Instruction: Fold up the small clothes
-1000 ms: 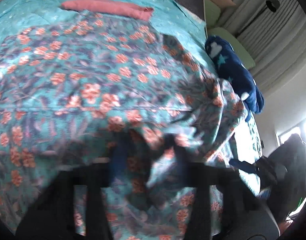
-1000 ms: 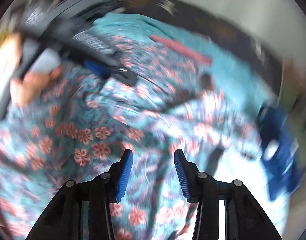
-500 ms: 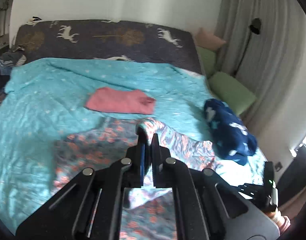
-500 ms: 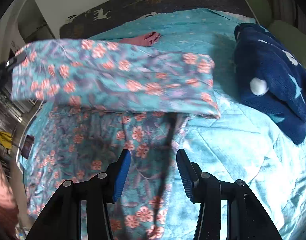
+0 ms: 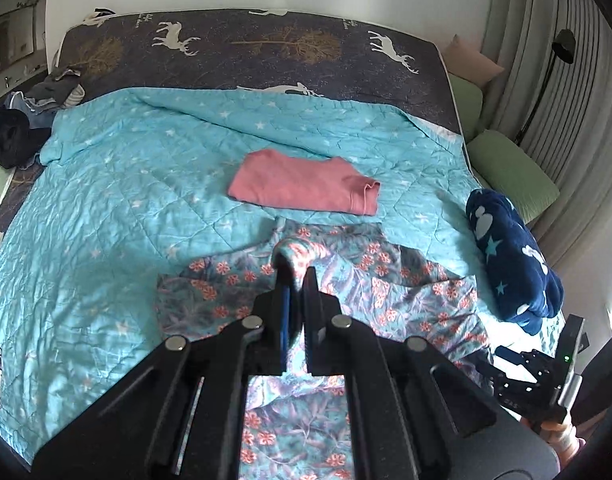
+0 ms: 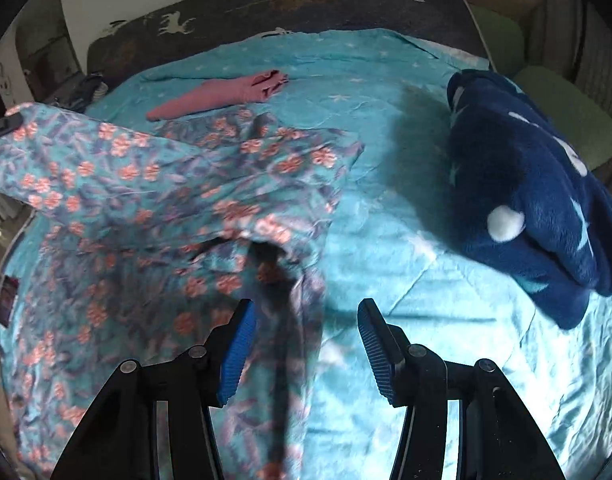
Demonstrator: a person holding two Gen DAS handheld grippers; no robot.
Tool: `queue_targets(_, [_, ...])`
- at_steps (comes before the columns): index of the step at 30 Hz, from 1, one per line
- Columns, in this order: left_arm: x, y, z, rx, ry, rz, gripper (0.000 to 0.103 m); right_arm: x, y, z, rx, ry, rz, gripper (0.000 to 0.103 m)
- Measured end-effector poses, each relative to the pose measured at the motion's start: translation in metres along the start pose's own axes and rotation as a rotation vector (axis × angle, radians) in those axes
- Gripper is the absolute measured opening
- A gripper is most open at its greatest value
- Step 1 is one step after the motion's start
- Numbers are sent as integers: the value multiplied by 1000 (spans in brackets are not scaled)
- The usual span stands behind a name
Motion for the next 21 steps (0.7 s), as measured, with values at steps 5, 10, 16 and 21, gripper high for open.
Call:
queue_targets(5, [-1,8,-2,12,7,21,6,11,19,9,43,-77,47,53])
queue_targets(10, [13,4,-23,-10,26,-3,7,14,14,32,122,-130,54,34])
queue_targets(16, [36,9,-39,-38,58,-56,7,9,9,23,37,-88,44,38])
queue_targets(21, [29,12,-46,-18,103,-32,7,9,9,15,27,-61,22,38])
Point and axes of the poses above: each gripper's, at about its wrist camera, not at the fingertips, and x roughly the way its jaws point, z to its right, y to its top, the point moved 1 cm from there along x, roughly the way its jaws point
